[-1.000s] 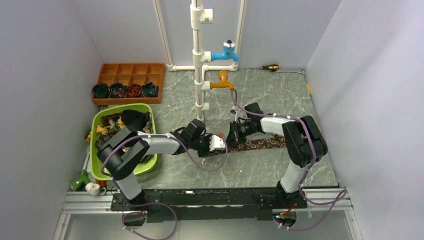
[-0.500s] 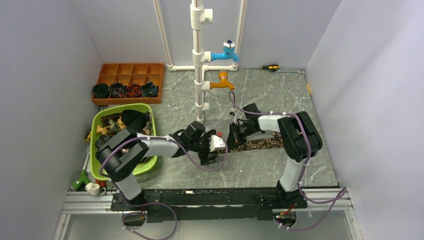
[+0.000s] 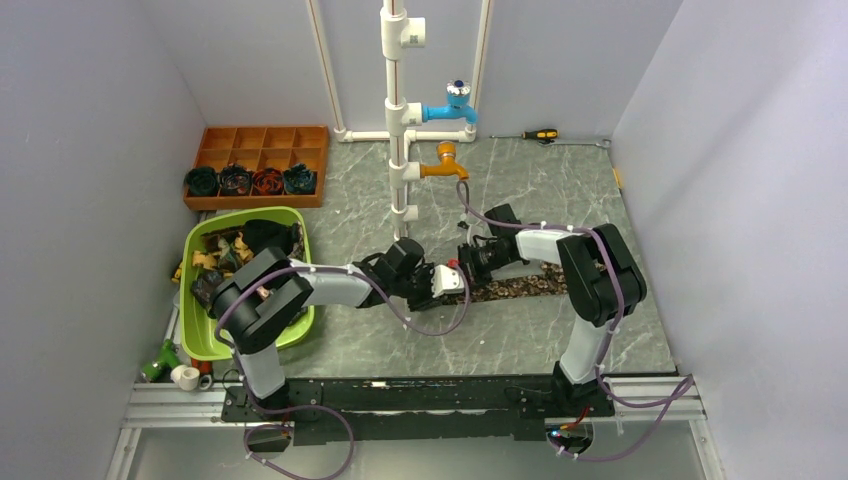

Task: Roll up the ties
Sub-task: Roll the tie at the center of the board.

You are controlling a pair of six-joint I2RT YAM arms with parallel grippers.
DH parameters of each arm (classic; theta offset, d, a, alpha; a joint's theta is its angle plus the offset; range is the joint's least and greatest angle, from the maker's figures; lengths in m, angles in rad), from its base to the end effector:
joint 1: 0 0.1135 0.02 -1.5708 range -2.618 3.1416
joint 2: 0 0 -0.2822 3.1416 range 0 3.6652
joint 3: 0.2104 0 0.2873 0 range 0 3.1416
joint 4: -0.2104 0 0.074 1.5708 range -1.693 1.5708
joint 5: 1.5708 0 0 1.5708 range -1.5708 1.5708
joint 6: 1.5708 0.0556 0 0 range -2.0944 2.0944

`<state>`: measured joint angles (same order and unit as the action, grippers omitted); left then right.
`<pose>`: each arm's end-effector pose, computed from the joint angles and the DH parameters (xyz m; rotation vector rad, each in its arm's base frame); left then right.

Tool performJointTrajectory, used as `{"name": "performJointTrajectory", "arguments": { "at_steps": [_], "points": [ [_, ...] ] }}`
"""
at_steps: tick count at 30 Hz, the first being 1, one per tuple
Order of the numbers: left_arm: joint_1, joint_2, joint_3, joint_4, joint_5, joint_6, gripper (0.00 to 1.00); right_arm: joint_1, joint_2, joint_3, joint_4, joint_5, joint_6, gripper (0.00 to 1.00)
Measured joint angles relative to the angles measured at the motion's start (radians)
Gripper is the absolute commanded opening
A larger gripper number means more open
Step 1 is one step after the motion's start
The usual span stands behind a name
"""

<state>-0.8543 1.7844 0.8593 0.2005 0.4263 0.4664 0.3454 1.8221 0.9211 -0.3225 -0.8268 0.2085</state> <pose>0.2389 -0.3093 0.1184 1.5886 1.6798 -0.6884 0.3151 0.1569 0.0988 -0.4002 2.7360 1.2955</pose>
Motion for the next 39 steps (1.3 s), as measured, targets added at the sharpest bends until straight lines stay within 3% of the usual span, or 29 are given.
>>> {"name": "performJointTrajectory", "arguments": {
  "at_steps": [2,3,7,12,22,30,33,39],
  "points": [
    [0.000,-0.021,-0.022,-0.003,-0.008,0.007,0.66,0.006,0.003,0.007,-0.005,0.002,-0.004,0.00],
    [0.000,-0.033,-0.034,-0.004,-0.012,0.007,0.71,0.008,0.007,0.013,-0.008,0.008,-0.008,0.00],
    [0.015,-0.098,-0.109,0.010,-0.014,-0.017,0.75,0.008,0.060,0.051,-0.018,0.021,-0.025,0.00],
    [0.043,-0.190,-0.231,0.056,-0.005,-0.036,0.73,0.008,0.076,0.070,-0.042,0.011,-0.049,0.00],
    [0.070,-0.159,-0.243,0.144,0.009,-0.084,0.72,0.009,0.060,0.071,-0.055,0.016,-0.060,0.00],
    [0.074,-0.140,-0.237,0.174,0.023,-0.088,0.60,0.009,0.002,0.071,-0.080,0.008,-0.058,0.00],
    [0.082,-0.140,-0.238,0.174,0.025,-0.087,0.52,0.010,0.014,0.068,-0.082,0.012,-0.061,0.00],
    [0.095,-0.166,-0.259,0.165,0.042,-0.080,0.44,0.007,0.076,0.068,-0.079,0.002,-0.067,0.00]
  ]
}}
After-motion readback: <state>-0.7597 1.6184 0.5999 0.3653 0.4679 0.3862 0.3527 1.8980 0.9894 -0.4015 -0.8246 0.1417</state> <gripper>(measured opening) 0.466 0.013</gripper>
